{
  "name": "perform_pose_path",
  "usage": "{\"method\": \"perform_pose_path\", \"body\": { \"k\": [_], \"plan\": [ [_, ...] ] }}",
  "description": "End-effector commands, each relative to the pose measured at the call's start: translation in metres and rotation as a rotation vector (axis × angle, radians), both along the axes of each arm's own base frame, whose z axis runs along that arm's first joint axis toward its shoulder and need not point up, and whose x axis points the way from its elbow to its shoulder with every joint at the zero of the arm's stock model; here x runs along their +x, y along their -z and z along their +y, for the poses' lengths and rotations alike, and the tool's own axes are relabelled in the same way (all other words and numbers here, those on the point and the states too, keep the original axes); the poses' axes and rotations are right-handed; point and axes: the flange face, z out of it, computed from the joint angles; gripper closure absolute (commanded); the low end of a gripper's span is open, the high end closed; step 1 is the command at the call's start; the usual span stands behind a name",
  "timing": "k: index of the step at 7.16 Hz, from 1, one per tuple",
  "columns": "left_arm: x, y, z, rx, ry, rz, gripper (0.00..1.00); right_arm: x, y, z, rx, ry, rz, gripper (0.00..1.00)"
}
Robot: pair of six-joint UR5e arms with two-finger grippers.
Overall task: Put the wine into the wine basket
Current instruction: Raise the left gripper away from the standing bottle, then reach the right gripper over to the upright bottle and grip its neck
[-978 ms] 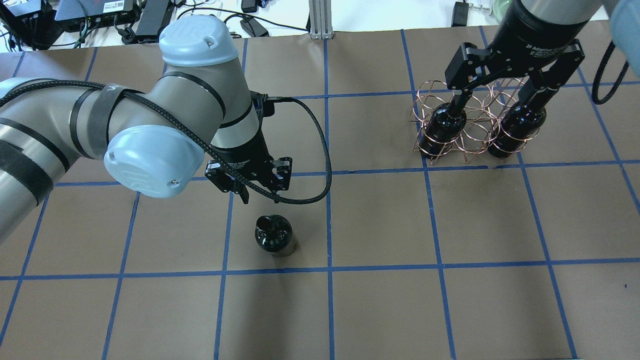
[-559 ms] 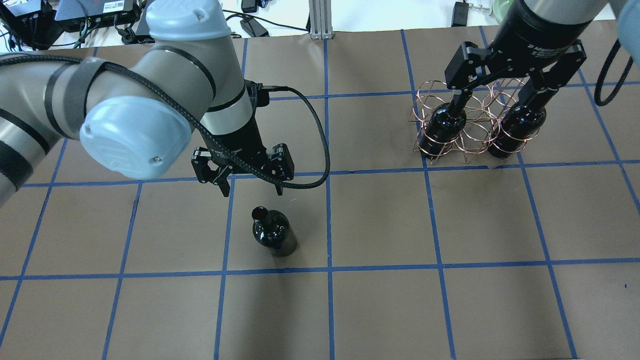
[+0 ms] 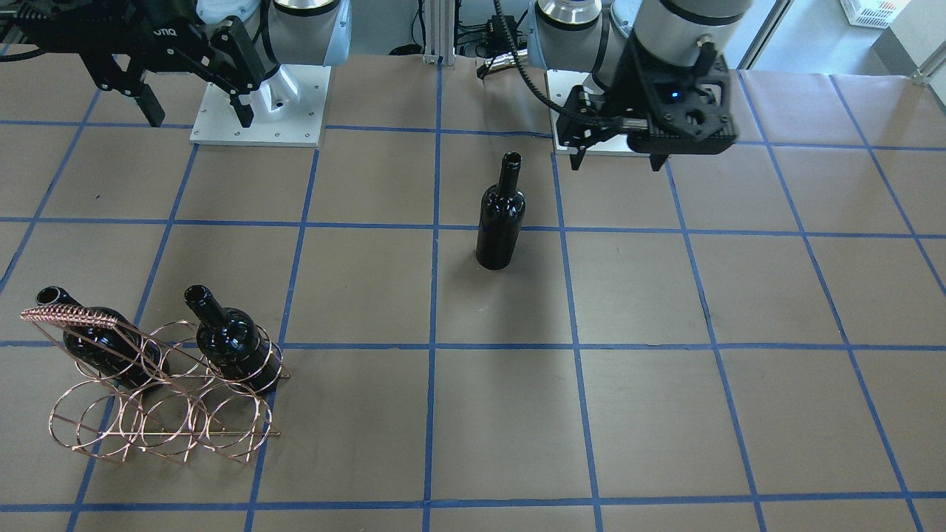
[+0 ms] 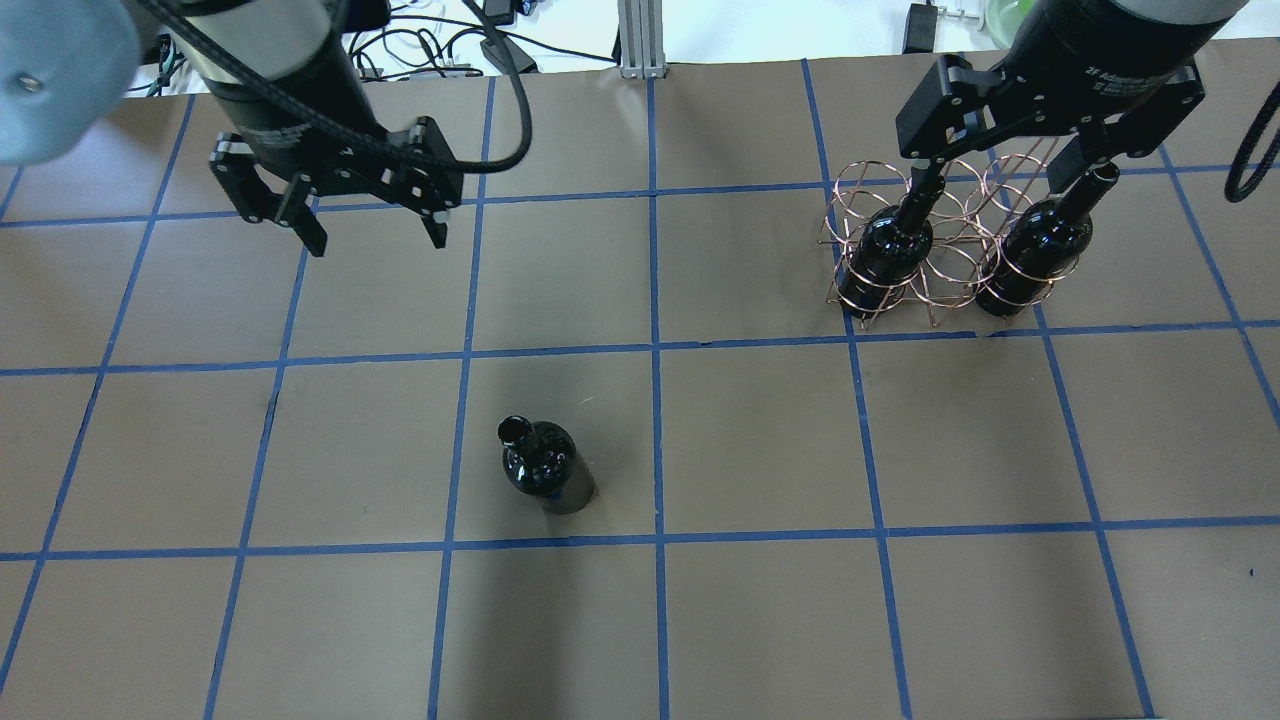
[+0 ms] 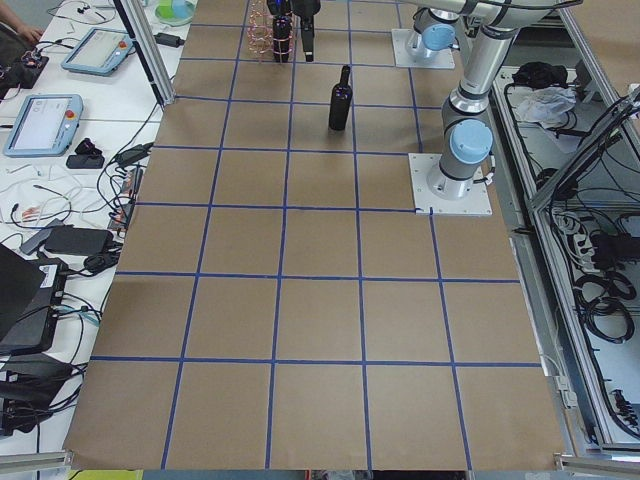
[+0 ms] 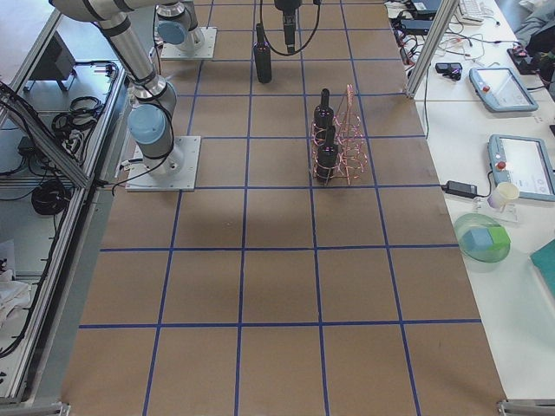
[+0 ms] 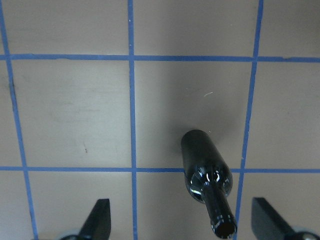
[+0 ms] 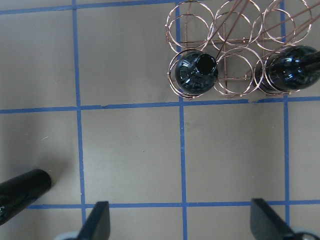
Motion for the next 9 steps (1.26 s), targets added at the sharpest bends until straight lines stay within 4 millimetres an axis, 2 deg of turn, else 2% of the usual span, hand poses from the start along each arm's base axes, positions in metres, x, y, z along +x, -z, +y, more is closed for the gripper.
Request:
{"method": "perform_pose_path", "body": {
  "k": [1, 2, 3, 4, 5, 6, 7, 8, 9],
  "plan": [
    [0.059, -0.022, -0.012, -0.05, 0.004, -0.069, 0.0, 0.029, -0.001, 0.009, -0.003, -0.017, -0.026, 0.0],
    [0.072, -0.019, -0.012, -0.038, -0.01, -0.127, 0.0, 0.063, 0.001, 0.021, 0.011, 0.024, -0.039, 0.0],
    [0.074, -0.004, -0.02, -0.008, -0.011, -0.118, 0.0, 0.101, 0.004, 0.034, -0.002, 0.059, -0.061, 0.0],
    [0.069, -0.005, -0.016, -0.028, -0.007, -0.093, 0.0, 0.136, 0.004, 0.037, -0.068, 0.014, -0.087, 0.0],
    [0.061, -0.004, -0.017, -0.067, -0.012, -0.012, 0.0, 0.172, 0.014, 0.039, -0.082, 0.041, -0.116, 0.0],
    [0.061, -0.002, -0.012, -0.065, -0.013, -0.019, 0.0, 0.213, 0.039, 0.043, -0.027, 0.165, -0.135, 0.0],
    [0.061, 0.0, -0.009, -0.064, -0.013, -0.02, 0.0, 0.253, 0.061, 0.05, -0.05, 0.156, -0.102, 0.0],
    [0.061, -0.001, -0.008, -0.065, -0.013, -0.022, 0.0, 0.278, 0.083, 0.062, -0.062, 0.11, -0.001, 0.0],
    [0.061, -0.005, -0.005, -0.071, -0.013, -0.024, 0.0, 0.29, 0.097, 0.065, -0.049, 0.074, 0.022, 0.0]
  ]
}}
